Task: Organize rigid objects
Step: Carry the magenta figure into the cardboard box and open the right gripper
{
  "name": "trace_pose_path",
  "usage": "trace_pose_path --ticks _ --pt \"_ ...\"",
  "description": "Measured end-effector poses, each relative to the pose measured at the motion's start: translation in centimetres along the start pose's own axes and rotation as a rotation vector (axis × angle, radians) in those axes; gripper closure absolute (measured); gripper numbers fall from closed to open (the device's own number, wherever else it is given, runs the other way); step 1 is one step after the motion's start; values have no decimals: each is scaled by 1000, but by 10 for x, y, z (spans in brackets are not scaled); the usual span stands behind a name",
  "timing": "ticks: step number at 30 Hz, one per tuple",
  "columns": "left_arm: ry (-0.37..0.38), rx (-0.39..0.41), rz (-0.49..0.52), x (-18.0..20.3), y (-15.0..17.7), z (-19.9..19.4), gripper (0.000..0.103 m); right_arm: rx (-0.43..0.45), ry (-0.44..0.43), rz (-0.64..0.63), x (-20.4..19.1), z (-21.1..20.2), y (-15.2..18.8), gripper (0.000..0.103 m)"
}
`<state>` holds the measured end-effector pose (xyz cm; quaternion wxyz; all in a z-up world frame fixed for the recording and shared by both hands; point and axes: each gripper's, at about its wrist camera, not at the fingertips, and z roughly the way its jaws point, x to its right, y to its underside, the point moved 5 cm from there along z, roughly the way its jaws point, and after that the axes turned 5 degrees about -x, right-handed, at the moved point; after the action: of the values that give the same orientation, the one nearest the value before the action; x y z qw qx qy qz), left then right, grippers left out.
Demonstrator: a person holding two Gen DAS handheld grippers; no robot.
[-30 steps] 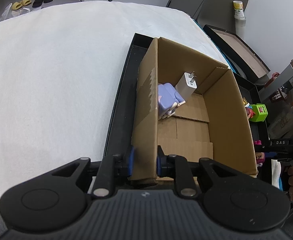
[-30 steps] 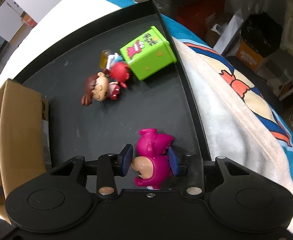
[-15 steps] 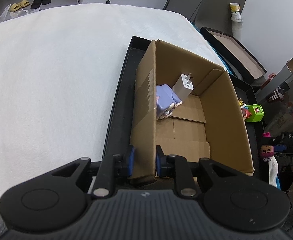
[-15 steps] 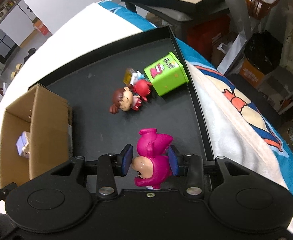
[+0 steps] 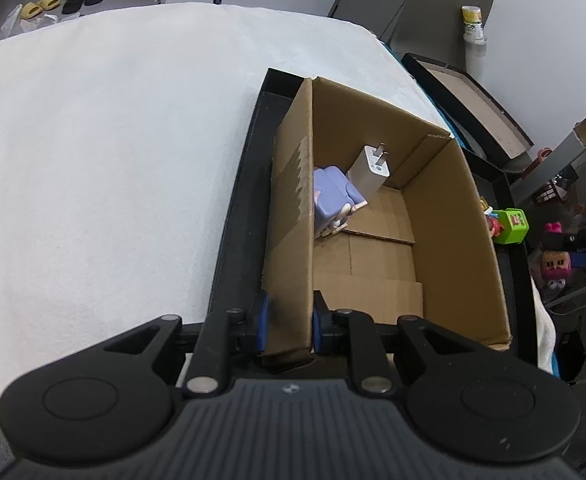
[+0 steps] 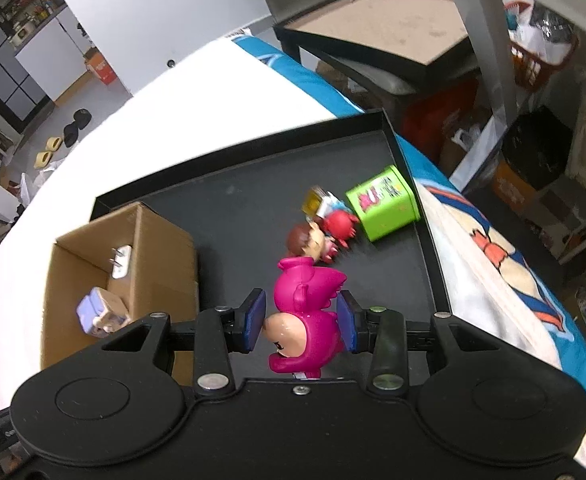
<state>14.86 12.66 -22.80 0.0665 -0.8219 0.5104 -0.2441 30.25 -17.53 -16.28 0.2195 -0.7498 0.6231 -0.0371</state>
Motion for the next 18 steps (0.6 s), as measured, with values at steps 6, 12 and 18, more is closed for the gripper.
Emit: trace_pose_path --ticks 6,12,18 --pt "11 0 0 -2 0 0 83 26 -7 -45 -22 -12 -6 64" --pt "24 4 2 -3 1 -1 83 40 -26 -81 -44 -20 -9 64" --pt "29 8 0 -4 1 -2 83 41 -40 -110 -63 -22 -11 64"
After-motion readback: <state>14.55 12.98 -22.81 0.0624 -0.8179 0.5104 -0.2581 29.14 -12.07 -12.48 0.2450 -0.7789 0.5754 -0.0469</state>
